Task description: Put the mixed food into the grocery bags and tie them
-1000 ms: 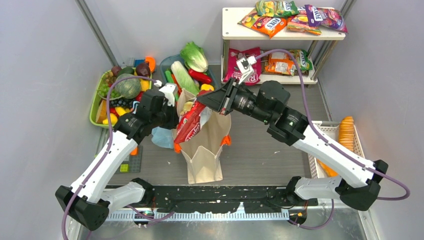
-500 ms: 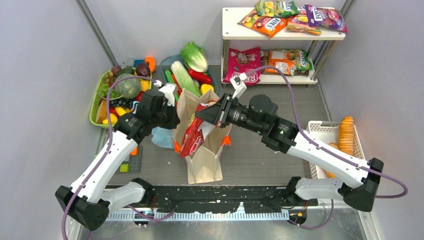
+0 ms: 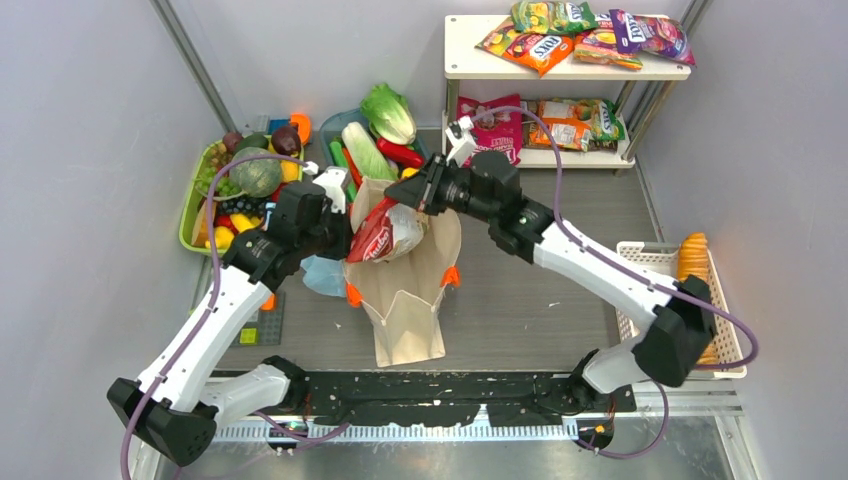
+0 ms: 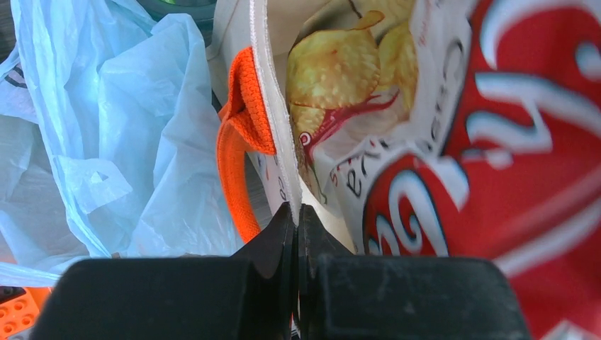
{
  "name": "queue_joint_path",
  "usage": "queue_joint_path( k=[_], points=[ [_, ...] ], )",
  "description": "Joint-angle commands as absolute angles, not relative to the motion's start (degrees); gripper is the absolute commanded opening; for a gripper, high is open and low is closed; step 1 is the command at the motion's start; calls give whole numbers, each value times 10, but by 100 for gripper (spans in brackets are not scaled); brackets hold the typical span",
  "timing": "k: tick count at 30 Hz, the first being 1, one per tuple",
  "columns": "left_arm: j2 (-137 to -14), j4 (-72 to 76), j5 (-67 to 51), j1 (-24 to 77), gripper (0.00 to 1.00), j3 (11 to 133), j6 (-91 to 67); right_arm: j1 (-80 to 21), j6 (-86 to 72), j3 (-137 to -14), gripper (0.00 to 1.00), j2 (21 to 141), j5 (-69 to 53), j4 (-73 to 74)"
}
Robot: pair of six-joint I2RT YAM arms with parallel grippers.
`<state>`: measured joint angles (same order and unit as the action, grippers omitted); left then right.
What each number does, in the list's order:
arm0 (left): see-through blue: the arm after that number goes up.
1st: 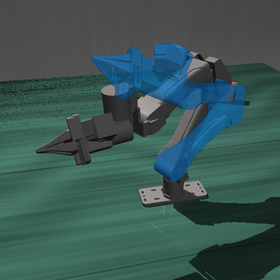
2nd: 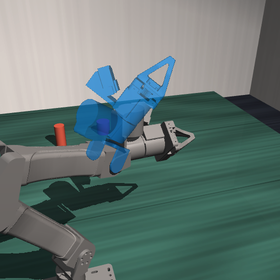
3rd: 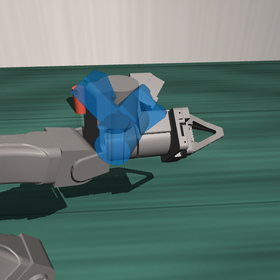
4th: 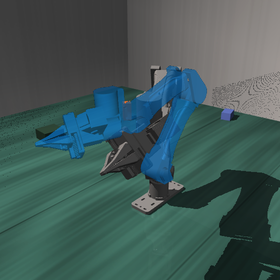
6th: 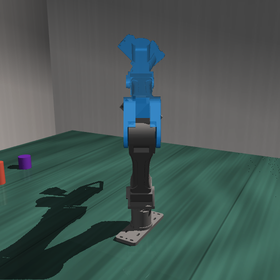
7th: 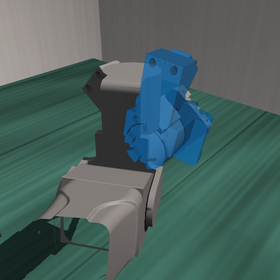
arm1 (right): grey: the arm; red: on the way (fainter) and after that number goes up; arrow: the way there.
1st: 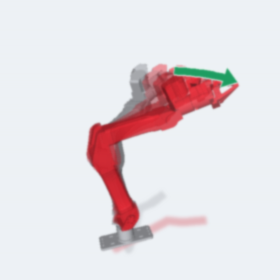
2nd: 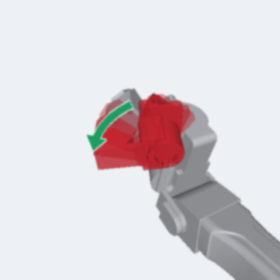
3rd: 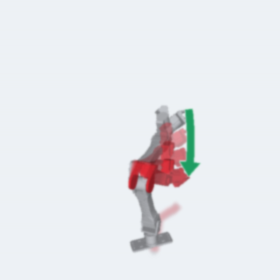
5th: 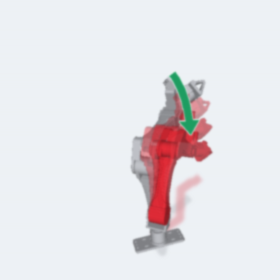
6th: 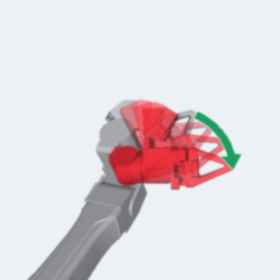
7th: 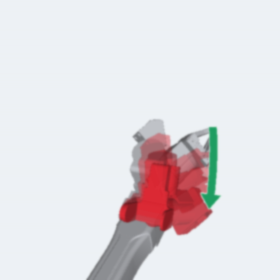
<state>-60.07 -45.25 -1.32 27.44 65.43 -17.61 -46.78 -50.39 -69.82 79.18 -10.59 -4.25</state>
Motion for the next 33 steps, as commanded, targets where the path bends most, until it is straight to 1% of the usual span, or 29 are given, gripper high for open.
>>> queue_joint_path(
  k=[1,4,6,7,8,9,12,15,17,19,21,22,25,26,28,30,31,32,33],
  points=[
    [-587,-427,-15,272,0,665,-175,-430,-467,-776,5,830,-223,-83],
    [-582,-422,-12,272,0,660,-171,-434,-443,-703,5,812,-231,-69],
    [-578,-423,-11,272,0,661,-170,-437,-411,-660,5,791,-211,-24],
    [-575,-423,-10,272,0,660,-170,-439,-384,-650,5,776,-198,34],
    [-572,-422,-10,272,0,659,-170,-450,-368,-637,5,770,-168,61],
    [-571,-421,-10,272,0,659,-170,-457,-337,-634,5,757,-141,131],
    [-567,-421,-10,272,0,662,-170,-518,-270,-658,6,739,-74,225],
    [-566,-423,-14,272,0,666,-170,-563,-237,-719,9,746,4,355],
    [-564,-423,-19,272,0,666,-171,-583,-216,-749,10,766,31,415],
    [-562,-422,-26,272,0,666,-171,-606,-180,-777,9,800,41,447],
    [-561,-421,-27,272,0,664,-172,-618,-151,-815,7,852,58,482],
    [-560,-421,-25,272,0,664,-172,-622,-135,-829,6,897,65,510],
    [-561,-426,-13,272,0,664,-171,-639,-114,-886,5,987,98,562],
    [-560,-427,-7,271,0,664,-171,-643,-110,-890,5,1022,106,577],
    [-559,-429,-5,271,0,664,-166,-655,-107,-889,5,1052,109,582],
    [-558,-431,15,270,0,664,-165,-663,-108,-879,5,1057,109,580],
    [-557,-433,18,270,0,663,-165,-666,-110,-878,7,1047,109,579],
    [-558,-434,22,269,0,663,-165,-665,-112,-879,12,1039,111,576],
    [-559,-435,23,269,0,663,-165,-666,-116,-881,29,1017,114,574]
  ],
)
